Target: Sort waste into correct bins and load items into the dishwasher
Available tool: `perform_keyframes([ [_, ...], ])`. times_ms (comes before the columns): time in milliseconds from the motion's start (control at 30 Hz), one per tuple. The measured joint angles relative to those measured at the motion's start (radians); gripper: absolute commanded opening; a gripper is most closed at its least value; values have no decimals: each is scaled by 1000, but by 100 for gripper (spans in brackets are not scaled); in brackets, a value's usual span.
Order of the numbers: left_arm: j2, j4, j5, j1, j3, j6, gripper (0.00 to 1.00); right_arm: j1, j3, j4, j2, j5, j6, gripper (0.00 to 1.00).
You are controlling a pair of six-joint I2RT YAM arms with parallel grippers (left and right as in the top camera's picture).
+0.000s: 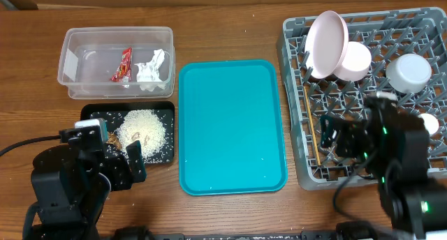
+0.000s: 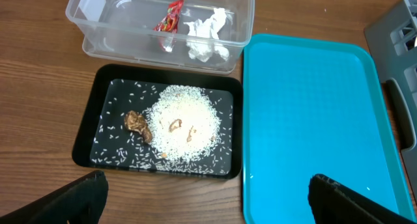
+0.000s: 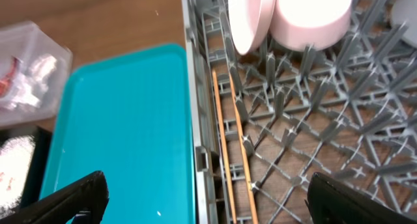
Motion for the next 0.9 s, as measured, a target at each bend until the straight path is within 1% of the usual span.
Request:
perform_keyframes([
  [200,0,0,0,0,0,0,100,0,-175,169,-209,21,-1,100],
  [300,0,0,0,0,-1,0,100,0,-296,320,-296,24,0,100],
  [467,0,0,0,0,-1,0,100,0,-456,503,-440,25,0,100],
  [667,0,0,0,0,-1,0,100,0,-634,649,-636,24,0,100],
  [733,0,0,0,0,-1,0,100,0,-690,708,-690,25,2,100],
  [800,0,0,0,0,-2,0,100,0,-763,815,-734,24,1,100],
  [900,0,0,0,0,-2,0,100,0,-837,947,-741,24,1,100],
])
